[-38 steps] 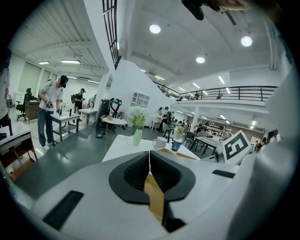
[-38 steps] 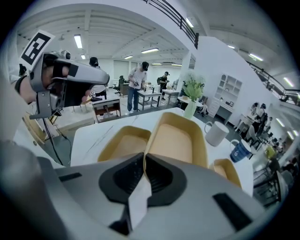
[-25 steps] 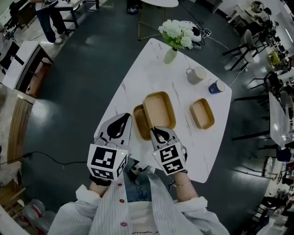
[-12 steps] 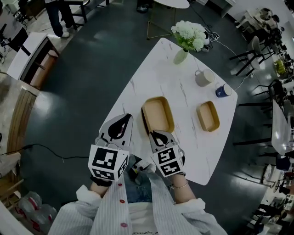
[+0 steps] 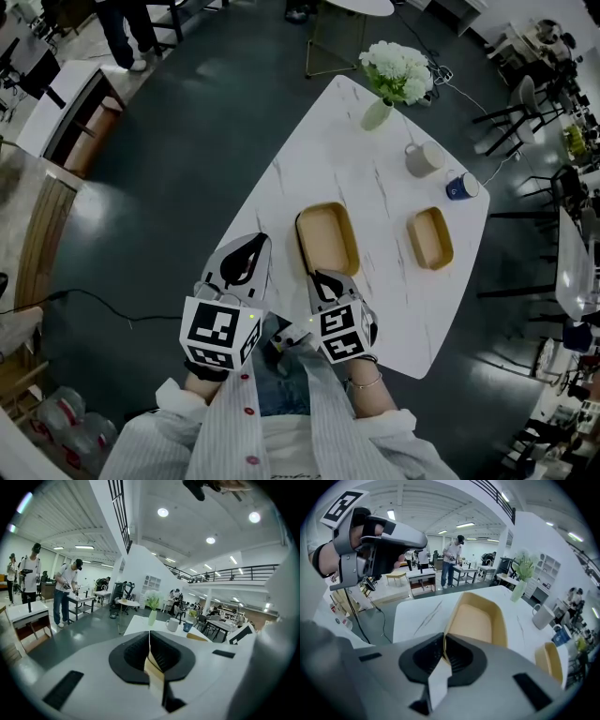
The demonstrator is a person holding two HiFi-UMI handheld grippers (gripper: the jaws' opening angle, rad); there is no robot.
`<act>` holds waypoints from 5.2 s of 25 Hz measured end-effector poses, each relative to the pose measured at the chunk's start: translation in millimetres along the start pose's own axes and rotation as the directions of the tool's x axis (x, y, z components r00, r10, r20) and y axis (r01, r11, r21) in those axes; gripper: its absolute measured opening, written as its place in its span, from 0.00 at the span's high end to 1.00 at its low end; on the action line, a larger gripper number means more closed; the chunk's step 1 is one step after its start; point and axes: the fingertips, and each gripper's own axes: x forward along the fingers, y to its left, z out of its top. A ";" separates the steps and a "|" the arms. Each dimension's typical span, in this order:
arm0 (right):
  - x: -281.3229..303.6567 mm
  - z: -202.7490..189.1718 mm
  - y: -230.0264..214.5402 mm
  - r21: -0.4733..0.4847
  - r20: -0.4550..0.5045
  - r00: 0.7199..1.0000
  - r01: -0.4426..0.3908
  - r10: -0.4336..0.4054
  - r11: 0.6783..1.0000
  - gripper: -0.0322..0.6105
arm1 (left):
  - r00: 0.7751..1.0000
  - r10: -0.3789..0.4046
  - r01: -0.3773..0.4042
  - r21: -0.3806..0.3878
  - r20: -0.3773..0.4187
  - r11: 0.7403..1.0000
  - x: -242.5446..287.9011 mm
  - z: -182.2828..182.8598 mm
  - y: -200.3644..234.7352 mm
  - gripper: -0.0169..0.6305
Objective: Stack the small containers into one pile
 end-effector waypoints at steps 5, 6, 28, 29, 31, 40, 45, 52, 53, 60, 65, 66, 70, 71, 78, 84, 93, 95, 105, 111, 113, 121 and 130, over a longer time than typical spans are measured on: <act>4.2 -8.4 3.0 0.019 -0.017 1.000 0.004 -0.004 1.000 0.91 | 1.000 -0.001 0.001 0.001 -0.002 1.000 -2.1 -2.0 0.8 0.94; 5.1 -9.4 3.5 0.022 -0.019 1.000 0.004 -0.003 1.000 0.91 | 1.000 -0.001 0.001 0.001 -0.003 1.000 -2.7 -2.0 0.8 0.94; 8.5 -6.3 8.1 0.147 0.022 0.998 -0.058 0.056 0.987 0.84 | 0.999 -0.044 0.044 0.012 -0.014 0.999 11.7 -0.4 -4.2 0.94; 7.7 -5.2 6.9 0.152 0.026 0.998 -0.056 0.053 0.987 0.84 | 0.999 -0.049 0.049 0.014 -0.014 0.999 13.1 0.2 -4.9 0.94; 5.6 -2.1 4.0 0.167 0.037 0.998 -0.054 0.048 0.984 0.83 | 0.998 -0.060 0.060 0.019 -0.015 0.998 16.6 2.3 -6.8 0.94; -14.7 5.9 -22.2 0.269 0.103 0.994 -0.008 -0.020 0.963 0.83 | 0.991 -0.128 0.130 0.050 -0.029 0.990 31.5 7.4 -27.5 0.94; -37.3 -11.7 -67.6 0.321 0.098 0.988 0.079 -0.116 0.944 0.83 | 0.986 -0.164 0.166 0.070 -0.036 0.984 44.0 14.8 -49.9 0.94; -77.2 -61.4 -137.8 0.345 0.052 0.976 0.180 -0.210 0.921 0.83 | 0.984 -0.173 0.175 0.070 -0.041 0.982 62.7 13.1 -94.4 0.94; -81.6 -68.7 -145.8 0.344 0.045 0.976 0.186 -0.214 0.920 0.83 | 0.984 -0.173 0.175 0.068 -0.044 0.982 65.3 11.6 -101.6 0.94; -103.0 -114.9 -189.6 0.323 0.002 0.979 0.192 -0.203 0.927 0.82 | 0.984 -0.168 0.171 0.062 -0.053 0.983 83.7 5.3 -157.3 0.94; -100.2 -136.4 -213.9 0.297 -0.012 0.984 0.172 -0.176 0.939 0.81 | 0.987 -0.150 0.154 0.069 -0.054 0.986 98.7 3.1 -183.9 0.94; -99.1 -139.5 -217.4 0.295 -0.013 0.985 0.166 -0.170 0.941 0.81 | 0.988 -0.145 0.148 0.070 -0.055 0.986 101.1 2.7 -187.6 0.94; -95.9 -151.2 -227.9 0.272 -0.021 0.988 0.150 -0.150 0.951 0.81 | 0.991 -0.119 0.123 0.068 -0.055 0.990 105.9 0.6 -199.7 0.94; -94.0 -153.5 -230.5 0.263 -0.024 0.989 0.146 -0.144 0.954 0.81 | 0.992 -0.112 0.115 0.067 -0.055 0.991 106.7 -0.1 -201.2 0.94; -79.8 -170.4 -242.0 0.202 -0.058 0.992 0.119 -0.109 0.972 0.81 | 0.996 -0.063 0.066 0.057 -0.057 0.996 106.8 -10.0 -210.1 0.94; -65.7 -177.3 -244.5 0.163 -0.080 0.994 0.091 -0.079 0.982 0.81 | 0.997 -0.036 0.039 0.048 -0.061 0.998 109.8 -15.3 -213.8 0.94; -54.6 -180.9 -244.5 0.137 -0.102 0.992 0.087 -0.074 0.987 0.89 | 0.998 -0.030 0.034 0.055 -0.062 0.998 117.1 -13.4 -208.8 0.94; -51.6 -180.5 -244.4 0.148 -0.103 0.992 0.088 -0.073 0.985 0.89 | 0.998 -0.027 0.030 0.056 -0.056 0.998 118.9 -10.1 -203.3 0.94; -52.4 -169.4 -251.3 0.184 -0.113 0.987 0.134 -0.114 0.974 0.91 | 0.998 -0.041 0.044 0.060 -0.055 0.997 120.8 0.2 -180.0 0.94; -57.3 -152.8 -251.5 0.228 -0.094 0.984 0.170 -0.152 0.959 0.91 | 0.996 -0.066 0.070 0.074 -0.056 0.995 120.5 8.6 -166.9 0.94; -58.7 -148.5 -248.1 0.231 -0.094 0.983 0.178 -0.160 0.957 0.91 | 0.996 -0.072 0.076 0.078 -0.052 0.994 118.3 12.4 -161.9 0.94; -63.9 -121.7 -225.1 0.267 -0.073 0.979 0.201 -0.188 0.943 0.91 | 0.996 -0.083 0.087 0.097 -0.044 0.991 101.0 24.7 -138.5 0.94; -59.8 -75.7 -180.8 0.290 -0.014 0.983 0.181 -0.185 0.940 0.91 | 0.997 -0.075 0.078 0.103 -0.030 0.992 72.0 29.2 -96.3 0.94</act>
